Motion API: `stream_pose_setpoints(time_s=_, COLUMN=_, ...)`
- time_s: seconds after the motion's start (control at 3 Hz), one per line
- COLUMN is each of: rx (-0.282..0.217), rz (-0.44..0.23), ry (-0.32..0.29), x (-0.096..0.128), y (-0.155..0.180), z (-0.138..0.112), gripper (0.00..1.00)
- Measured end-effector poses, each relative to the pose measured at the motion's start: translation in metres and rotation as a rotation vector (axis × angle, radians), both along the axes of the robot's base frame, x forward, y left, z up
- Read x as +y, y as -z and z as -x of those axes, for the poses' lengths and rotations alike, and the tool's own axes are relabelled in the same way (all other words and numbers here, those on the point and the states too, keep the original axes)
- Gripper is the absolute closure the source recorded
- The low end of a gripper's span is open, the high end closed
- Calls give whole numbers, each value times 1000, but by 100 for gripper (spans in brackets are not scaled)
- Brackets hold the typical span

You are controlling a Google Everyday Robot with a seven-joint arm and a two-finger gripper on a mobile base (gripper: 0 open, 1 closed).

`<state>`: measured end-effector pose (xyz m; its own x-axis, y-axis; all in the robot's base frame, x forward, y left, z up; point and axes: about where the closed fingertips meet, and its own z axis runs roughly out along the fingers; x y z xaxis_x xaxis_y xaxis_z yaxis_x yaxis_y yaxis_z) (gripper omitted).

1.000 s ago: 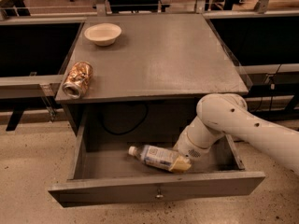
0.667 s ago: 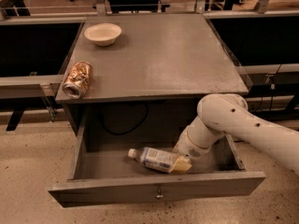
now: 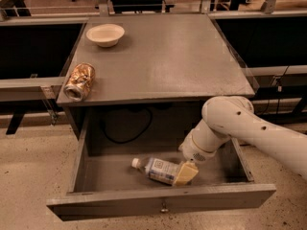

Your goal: Place blue plastic bottle into top drawer

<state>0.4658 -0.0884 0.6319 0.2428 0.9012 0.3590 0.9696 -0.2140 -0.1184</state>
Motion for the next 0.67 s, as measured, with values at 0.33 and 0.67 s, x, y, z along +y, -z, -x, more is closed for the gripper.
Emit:
stream_pose_setpoints(time_s=0.33, rx=18, rz=-27, ry=4, x=4, y=4, z=-5, gripper=18)
stream_pose_setpoints(time_s=0.67, rx=34, rz=-18, ry=-1, x=-1, y=1, z=-34, gripper=41)
